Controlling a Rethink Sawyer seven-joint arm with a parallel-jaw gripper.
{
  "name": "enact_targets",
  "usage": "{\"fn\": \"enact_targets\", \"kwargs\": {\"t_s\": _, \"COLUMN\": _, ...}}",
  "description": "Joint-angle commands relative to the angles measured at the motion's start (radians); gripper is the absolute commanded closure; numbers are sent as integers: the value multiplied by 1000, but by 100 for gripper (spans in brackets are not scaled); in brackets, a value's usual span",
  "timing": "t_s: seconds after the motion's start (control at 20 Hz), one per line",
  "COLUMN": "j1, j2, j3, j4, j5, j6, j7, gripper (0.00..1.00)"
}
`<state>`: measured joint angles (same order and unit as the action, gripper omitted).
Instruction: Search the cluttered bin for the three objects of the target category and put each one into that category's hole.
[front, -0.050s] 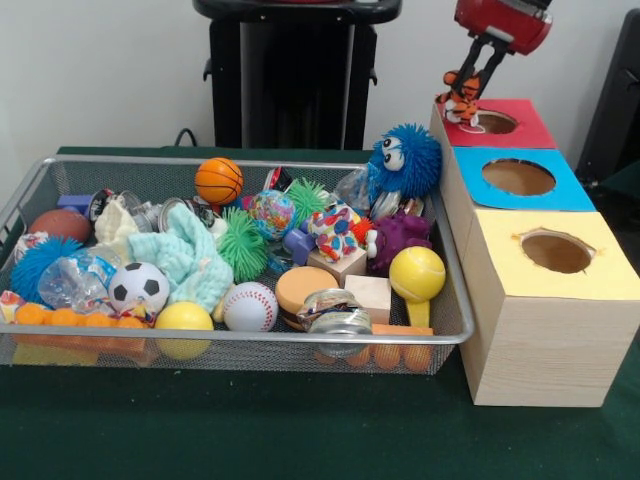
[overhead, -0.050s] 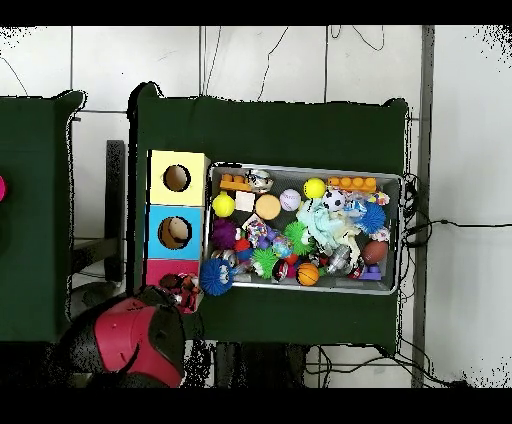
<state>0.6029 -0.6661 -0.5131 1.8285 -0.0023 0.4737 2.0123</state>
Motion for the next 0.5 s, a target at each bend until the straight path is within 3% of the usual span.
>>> {"fn": "enact_targets", "kwargs": {"t_s": 0.05, "j1": -3, "j2": 34, "j3": 43, "j4": 88, "j5": 73, "j6": 2, "j7": 275, "gripper": 100}}
{"fn": "enact_targets", "kwargs": {"t_s": 0.5, "j1": 17, "j2": 47, "j3": 38, "j4": 81, "j5": 111, "j6": -10, "j7": 276, "gripper": 100}}
